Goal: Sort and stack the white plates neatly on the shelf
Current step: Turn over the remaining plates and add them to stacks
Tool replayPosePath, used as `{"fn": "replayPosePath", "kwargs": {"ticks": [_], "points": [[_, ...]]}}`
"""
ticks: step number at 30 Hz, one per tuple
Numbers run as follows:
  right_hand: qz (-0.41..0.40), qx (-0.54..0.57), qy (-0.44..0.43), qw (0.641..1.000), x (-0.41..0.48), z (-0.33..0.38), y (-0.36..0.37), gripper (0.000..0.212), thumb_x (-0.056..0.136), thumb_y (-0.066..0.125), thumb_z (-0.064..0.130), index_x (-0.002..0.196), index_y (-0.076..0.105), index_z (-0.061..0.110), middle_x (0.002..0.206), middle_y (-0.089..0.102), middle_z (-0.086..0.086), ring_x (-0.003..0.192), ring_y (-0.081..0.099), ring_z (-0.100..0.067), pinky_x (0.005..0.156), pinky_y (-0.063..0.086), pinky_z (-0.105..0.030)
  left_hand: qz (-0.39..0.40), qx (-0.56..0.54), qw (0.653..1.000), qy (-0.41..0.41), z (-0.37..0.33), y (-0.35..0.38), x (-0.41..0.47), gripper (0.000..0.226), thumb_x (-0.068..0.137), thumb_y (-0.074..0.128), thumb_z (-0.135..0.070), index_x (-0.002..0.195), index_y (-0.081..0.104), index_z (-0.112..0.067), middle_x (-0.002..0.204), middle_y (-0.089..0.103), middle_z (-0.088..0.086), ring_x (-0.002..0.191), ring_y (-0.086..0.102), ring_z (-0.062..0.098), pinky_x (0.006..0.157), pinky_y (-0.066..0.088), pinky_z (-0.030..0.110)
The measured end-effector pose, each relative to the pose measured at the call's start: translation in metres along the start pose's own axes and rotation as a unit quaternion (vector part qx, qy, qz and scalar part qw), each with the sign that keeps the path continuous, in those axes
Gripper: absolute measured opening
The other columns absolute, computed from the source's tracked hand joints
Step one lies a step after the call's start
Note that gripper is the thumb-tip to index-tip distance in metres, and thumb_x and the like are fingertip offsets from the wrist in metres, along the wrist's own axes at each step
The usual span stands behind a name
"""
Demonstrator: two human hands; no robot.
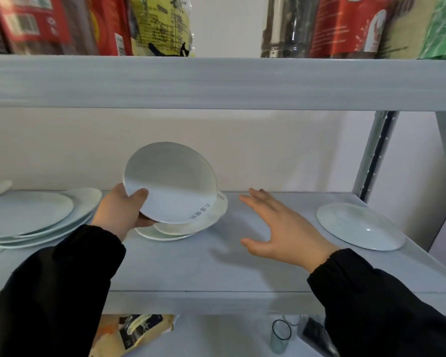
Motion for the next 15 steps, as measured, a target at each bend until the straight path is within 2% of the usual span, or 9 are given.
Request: {"fn": "replayPosePath", "kwargs": {"ticks": [3,5,8,13,15], "points": [[0.017,-0.003,-0.004,1.000,0.009,0.011,0.014,0.086,0.078,0.049,0.072,0.154,0.017,0.048,0.166,0.005,0.019,0.150,-0.004,0.003,0.120,0.020,-0.026,-0.001,-0.057,0.997,-0.044,0.017,-0.018,0.014,0.031,0.095,0.053,-0.014,0.126,0.051,-0.007,0.118,0.061,0.022,0.084,0.068,0.042,0.049,0.056,0.032],[0.027,0.001,-0.006,1.000,0.014,0.017,0.022,0.082,0.082,0.055,0.067,0.154,0.019,0.047,0.165,0.005,0.020,0.150,-0.004,0.003,0.119,0.018,-0.023,0.004,-0.076,0.995,-0.068,0.027,-0.026,0.020,0.033,0.097,0.051,-0.013,0.129,0.048,-0.007,0.115,0.062,0.023,0.073,0.070,0.040,0.048,0.055,0.029],[0.036,0.010,-0.009,0.999,0.020,0.024,0.036,0.082,0.080,0.051,0.069,0.153,0.020,0.048,0.165,0.006,0.021,0.150,-0.003,0.004,0.119,0.021,-0.025,0.015,-0.089,0.991,-0.095,0.039,-0.030,0.025,0.033,0.097,0.048,-0.009,0.130,0.045,-0.004,0.108,0.062,0.024,0.060,0.070,0.035,0.046,0.054,0.028],[0.041,0.012,-0.005,0.999,0.028,0.030,0.050,0.083,0.076,0.045,0.073,0.151,0.021,0.049,0.165,0.008,0.020,0.149,-0.003,0.006,0.117,0.025,-0.024,0.019,-0.087,0.985,-0.146,0.058,-0.032,0.036,0.036,0.097,0.048,-0.004,0.132,0.044,-0.004,0.116,0.060,0.026,0.064,0.070,0.036,0.046,0.056,0.031],[0.041,0.012,-0.003,0.999,0.030,0.032,0.052,0.083,0.076,0.045,0.072,0.152,0.022,0.049,0.165,0.008,0.020,0.149,-0.003,0.007,0.117,0.024,-0.022,0.025,-0.083,0.982,-0.167,0.065,-0.031,0.038,0.034,0.097,0.048,-0.003,0.130,0.045,-0.004,0.116,0.059,0.025,0.072,0.069,0.038,0.045,0.056,0.033]]}}
Point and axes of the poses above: each hand's wrist, its own x-axis towards the middle knuckle, its own y-axis out of the palm, z = x × y, the point moved 5 cm from there along x, towards the middle knuckle
